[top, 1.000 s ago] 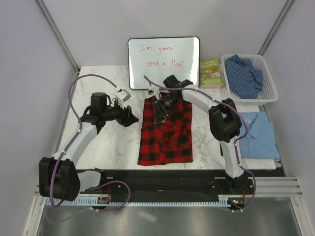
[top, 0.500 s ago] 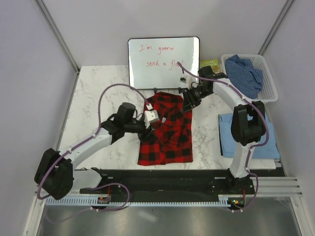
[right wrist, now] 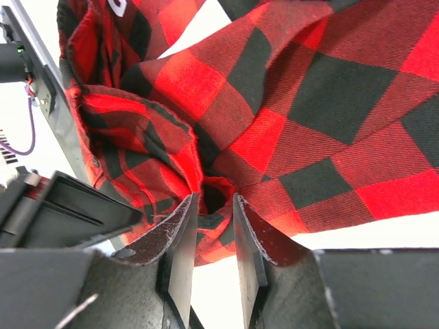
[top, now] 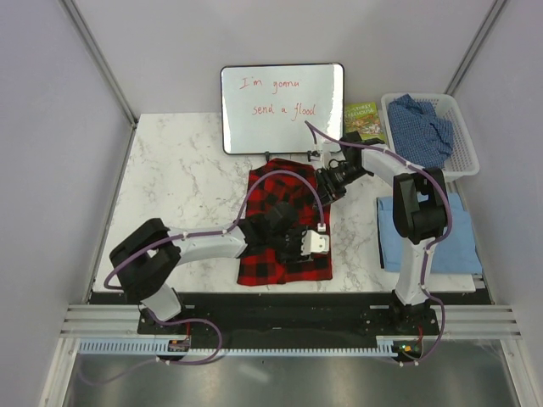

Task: Fold and stack the long sleeve shirts
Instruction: Fold the shirt

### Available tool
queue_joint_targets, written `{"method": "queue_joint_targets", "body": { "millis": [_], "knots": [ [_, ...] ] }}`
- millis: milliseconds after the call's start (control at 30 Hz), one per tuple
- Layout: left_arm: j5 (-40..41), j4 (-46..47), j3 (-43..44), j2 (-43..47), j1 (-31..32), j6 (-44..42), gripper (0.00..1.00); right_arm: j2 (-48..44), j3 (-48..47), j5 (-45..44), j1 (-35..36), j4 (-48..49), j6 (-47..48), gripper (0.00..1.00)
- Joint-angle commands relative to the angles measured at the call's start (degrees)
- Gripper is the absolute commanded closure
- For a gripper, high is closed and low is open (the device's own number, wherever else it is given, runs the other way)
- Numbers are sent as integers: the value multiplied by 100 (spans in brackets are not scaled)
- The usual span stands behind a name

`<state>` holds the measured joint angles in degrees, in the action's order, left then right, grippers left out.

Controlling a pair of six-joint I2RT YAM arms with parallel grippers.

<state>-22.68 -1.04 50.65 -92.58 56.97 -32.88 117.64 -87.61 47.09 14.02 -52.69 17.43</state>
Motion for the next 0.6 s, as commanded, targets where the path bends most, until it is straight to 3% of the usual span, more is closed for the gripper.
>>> {"method": "queue_joint_targets", "body": {
  "millis": [0, 267, 567],
  "knots": [
    [413, 482, 331, -313, 183, -544, 46, -5, 51, 327, 13, 109, 15, 65],
    [817, 605, 419, -639, 209, -632, 51, -84, 236, 344, -57, 83, 102, 66],
    [1196, 702, 226, -7, 17, -588, 95, -119, 253, 354, -136, 13, 173, 62]
  ]
}}
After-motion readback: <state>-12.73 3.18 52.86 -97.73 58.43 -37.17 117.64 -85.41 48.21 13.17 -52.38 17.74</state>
